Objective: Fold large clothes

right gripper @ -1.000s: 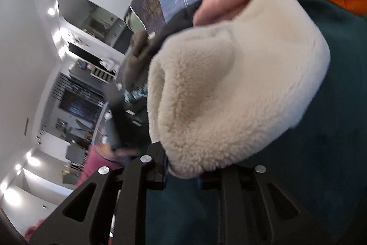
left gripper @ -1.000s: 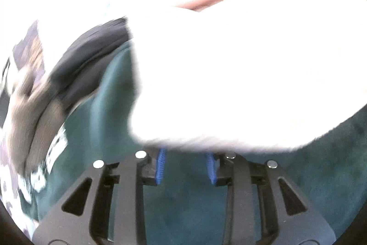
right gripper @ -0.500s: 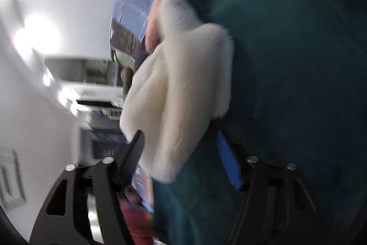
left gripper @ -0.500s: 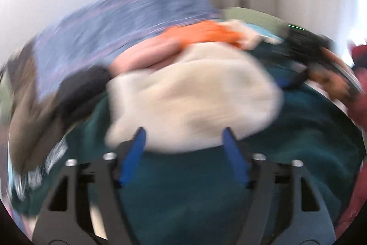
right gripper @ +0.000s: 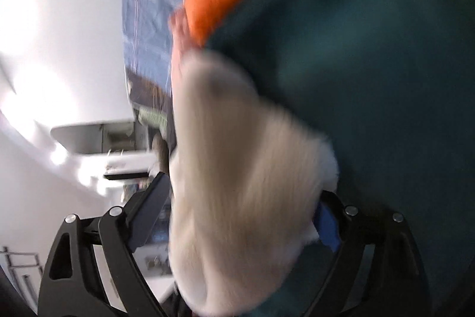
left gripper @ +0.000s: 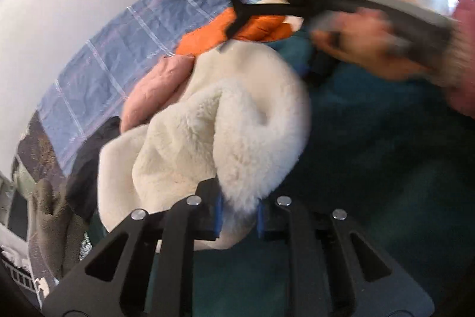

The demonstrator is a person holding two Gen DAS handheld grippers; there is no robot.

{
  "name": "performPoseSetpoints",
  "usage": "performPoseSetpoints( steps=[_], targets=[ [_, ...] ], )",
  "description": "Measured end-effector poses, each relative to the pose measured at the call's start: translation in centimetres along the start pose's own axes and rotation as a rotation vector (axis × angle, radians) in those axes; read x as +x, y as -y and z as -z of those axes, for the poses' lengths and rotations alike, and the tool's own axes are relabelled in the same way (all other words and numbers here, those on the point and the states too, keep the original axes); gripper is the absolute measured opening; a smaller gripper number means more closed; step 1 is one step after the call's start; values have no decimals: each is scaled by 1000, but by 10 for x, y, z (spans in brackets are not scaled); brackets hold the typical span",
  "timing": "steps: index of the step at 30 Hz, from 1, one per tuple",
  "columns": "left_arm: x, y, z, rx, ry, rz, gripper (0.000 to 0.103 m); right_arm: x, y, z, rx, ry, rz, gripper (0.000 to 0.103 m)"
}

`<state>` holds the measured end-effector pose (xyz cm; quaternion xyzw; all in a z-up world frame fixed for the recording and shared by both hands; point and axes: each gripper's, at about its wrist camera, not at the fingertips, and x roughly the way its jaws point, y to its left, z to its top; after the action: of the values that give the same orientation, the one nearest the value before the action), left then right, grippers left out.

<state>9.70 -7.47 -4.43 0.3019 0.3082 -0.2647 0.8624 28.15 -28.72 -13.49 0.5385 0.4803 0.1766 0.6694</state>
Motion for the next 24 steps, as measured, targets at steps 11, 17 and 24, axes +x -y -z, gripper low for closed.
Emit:
performPoseSetpoints(
  steps=[11,17,24],
  targets=[
    [9,-10,11,-146,38,64,17,-26,-101,71,-974,459,400,84],
    [2,-33,16,-228,63,82,17,-42,-58,66,-638,126,277,44],
    [-27,-56,3,-268,137,70,17,-4,-41,93,-841,-25,507,22]
  ],
)
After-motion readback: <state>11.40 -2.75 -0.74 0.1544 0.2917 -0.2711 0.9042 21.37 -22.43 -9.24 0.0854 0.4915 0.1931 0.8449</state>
